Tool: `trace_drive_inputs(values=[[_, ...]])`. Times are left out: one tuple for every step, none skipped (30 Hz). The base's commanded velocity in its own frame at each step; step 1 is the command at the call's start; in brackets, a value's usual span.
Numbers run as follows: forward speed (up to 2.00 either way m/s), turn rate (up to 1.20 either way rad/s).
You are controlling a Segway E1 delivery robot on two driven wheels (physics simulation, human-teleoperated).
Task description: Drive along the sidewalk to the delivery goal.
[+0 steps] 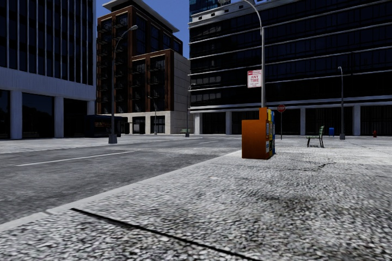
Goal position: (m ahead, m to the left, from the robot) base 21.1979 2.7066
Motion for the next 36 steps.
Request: trace_drive_inputs(values=[[0.00,0.00],[0.00,0.00],[0.00,0.00],[0.00,0.00],[0.00,0.00],[0.00,0.00],[0.00,0.00],[0.00,0.00],[0.00,0.00],[0.00,0.00],[0.00,0.00],[0.00,0.00],[0.00,0.00],[0.00,0.00],[0.00,0.00],[0.00,0.00],[0.00,0.00],[0.00,0.00],[0.00,0.00],[0.00,0.00],[0.00,0.00],[0.00,0.00],[0.00,0.00],[0.00,0.00],[0.00,0.00],[0.00,0.00],[0.00,0.00],[0.00,0.00],[0.00,0.00],[0.00,0.00],[0.43,-0.11],[0.43,-0.11],[1.29,-0.19],[2.00,-0.35],[2.00,-0.51],[2.00,-0.66]])
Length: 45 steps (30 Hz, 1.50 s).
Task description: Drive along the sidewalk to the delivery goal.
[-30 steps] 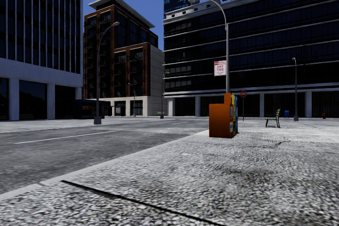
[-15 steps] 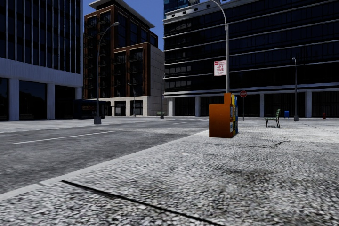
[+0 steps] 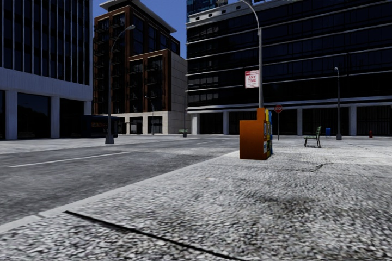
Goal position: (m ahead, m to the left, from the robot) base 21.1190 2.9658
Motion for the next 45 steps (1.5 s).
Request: trace_drive_inputs(values=[[2.00,-0.70],[2.00,-0.70],[2.00,-0.71],[2.00,-0.71],[2.00,-0.71],[2.00,-0.71],[2.00,-0.71],[2.00,-0.71],[2.00,-0.71],[2.00,-0.71],[2.00,-0.71],[2.00,-0.71],[2.00,-0.71],[2.00,-0.71],[2.00,-0.71],[2.00,-0.71],[2.00,-0.71],[2.00,-0.71],[2.00,-0.71],[2.00,-0.71],[2.00,-0.71],[2.00,-0.71],[2.00,-0.71],[2.00,-0.71],[2.00,-0.71],[2.00,-0.71],[2.00,-0.71],[2.00,-0.71],[2.00,-0.71],[2.00,-0.68],[2.00,-0.56],[2.00,-0.15],[2.00,-0.15],[2.00,-0.09],[2.00,0.00],[2.00,0.00],[2.00,0.00],[2.00,0.00],[2.00,0.00],[2.00,0.00],[2.00,0.00],[2.00,0.00],[2.00,0.00],[2.00,0.00],[2.00,0.00]])
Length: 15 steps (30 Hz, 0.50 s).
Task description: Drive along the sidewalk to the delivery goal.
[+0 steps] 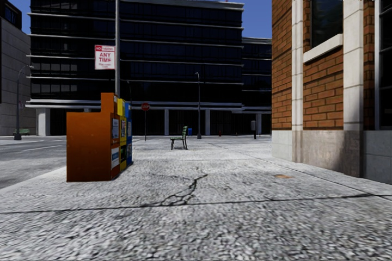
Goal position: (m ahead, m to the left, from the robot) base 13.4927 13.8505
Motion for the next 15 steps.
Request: trace_drive_inputs(values=[[2.00,0.00],[2.00,0.00],[2.00,0.00],[2.00,0.00],[2.00,0.00],[2.00,0.00],[2.00,0.00],[2.00,0.00],[2.00,0.00],[2.00,0.00],[2.00,0.00],[2.00,0.00],[2.00,0.00],[2.00,0.00],[2.00,0.00]])
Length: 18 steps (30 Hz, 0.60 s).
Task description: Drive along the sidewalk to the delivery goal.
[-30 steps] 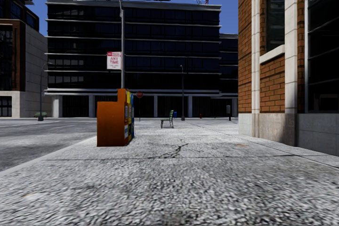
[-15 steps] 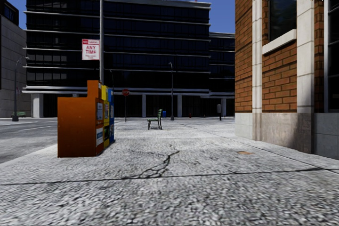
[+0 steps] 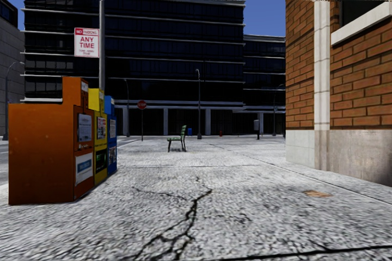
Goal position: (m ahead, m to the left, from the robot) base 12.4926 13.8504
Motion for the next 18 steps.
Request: trace_drive_inputs(values=[[2.00,-0.04],[2.00,-0.09],[2.00,-0.12],[2.00,-0.12],[2.00,-0.25],[2.00,-0.34],[2.00,-0.37],[2.00,-0.37],[2.00,-0.38],[2.00,-0.38],[2.00,-0.38],[2.00,-0.38],[2.00,-0.38],[2.00,-0.38],[2.00,-0.38],[2.00,-0.38],[2.00,-0.38],[2.00,-0.38]])
